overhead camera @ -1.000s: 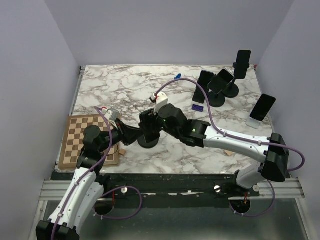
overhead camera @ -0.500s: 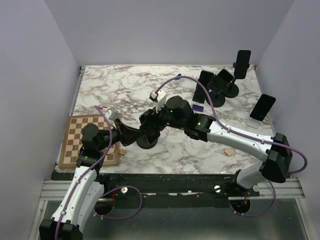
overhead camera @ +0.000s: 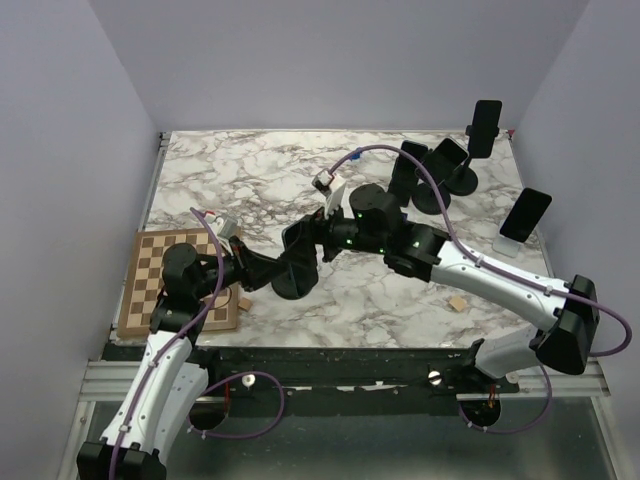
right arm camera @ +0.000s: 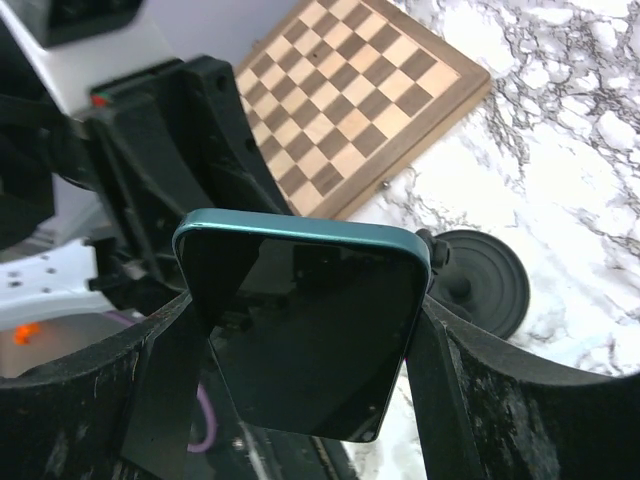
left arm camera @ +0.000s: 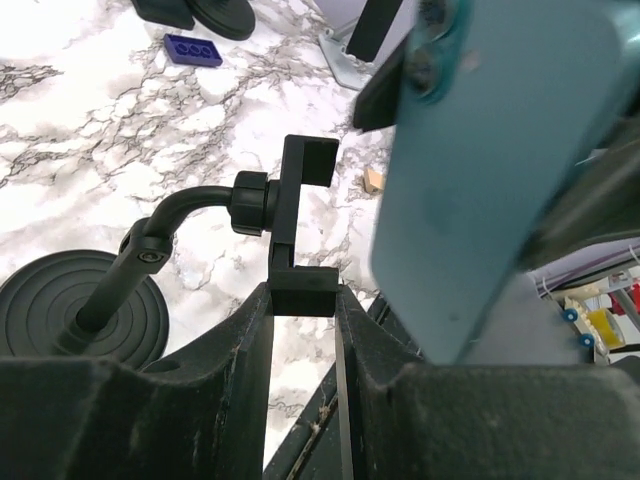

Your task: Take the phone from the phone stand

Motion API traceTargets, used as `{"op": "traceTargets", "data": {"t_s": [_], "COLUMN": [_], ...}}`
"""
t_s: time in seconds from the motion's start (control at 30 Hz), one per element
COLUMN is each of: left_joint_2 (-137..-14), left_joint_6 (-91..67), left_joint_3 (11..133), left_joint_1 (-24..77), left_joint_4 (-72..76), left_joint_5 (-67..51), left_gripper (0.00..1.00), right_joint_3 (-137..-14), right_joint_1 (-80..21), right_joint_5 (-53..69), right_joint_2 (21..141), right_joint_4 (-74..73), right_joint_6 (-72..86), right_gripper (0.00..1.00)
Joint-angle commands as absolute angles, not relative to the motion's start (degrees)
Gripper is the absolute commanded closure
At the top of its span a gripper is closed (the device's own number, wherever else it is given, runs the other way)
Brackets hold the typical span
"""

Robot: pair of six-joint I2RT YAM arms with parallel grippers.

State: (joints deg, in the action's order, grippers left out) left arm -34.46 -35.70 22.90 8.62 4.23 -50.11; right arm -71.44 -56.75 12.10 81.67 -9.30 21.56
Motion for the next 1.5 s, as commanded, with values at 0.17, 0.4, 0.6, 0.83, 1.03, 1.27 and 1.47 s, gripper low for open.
{"op": "traceTargets", "data": {"t_s": [0.17, 0.4, 0.6, 0.83, 1.03, 1.27, 1.47], "left_joint_2": [-32.0, -27.5, -22.9, -18.4, -22.8, -34.5, -44.8], "left_joint_6": [-37.8, -36.5, -31.6, -32.4, -37.8, -35.7, -35.5], "left_joint_3": [26.3, 30.3, 37.6, 43.5, 43.1, 47.7, 50.7], "left_joint_1": [8.1, 8.1, 8.2, 14.8, 25.5, 45.3, 53.9], "left_joint_4": [-10.0, -19.2, -29.2, -28.0, -21.4, -15.4, -9.1], "left_joint_5": [-42.4, -38.8, -36.1, -33.1, -26.7, -11.3, -3.9], "left_gripper": [0.83, 0.23, 0.14, 0.13, 0.14, 0.13, 0.2], "right_joint_3": [-80.8, -82.4, -83.8, -84.2, -82.6, -81.6, -80.6], "right_joint_1": [-56.5, -56.3, -56.4, -56.4, -56.3, -56.4, -56.4], "right_joint_5": [-1.0, -17.4, -26.3, -22.9, -20.8, -19.3, -18.0], "right_joint_2": [75.2, 72.8, 71.3, 69.4, 68.2, 66.0, 63.6], "right_joint_4": [-16.7, -26.6, -34.3, -37.0, -37.2, -38.1, -39.7], "right_joint_6": [32.0, 34.5, 36.1, 39.9, 41.7, 42.6, 43.8], "right_gripper": [0.99, 0.99, 0.99, 0.99, 0.99, 0.99, 0.99]}}
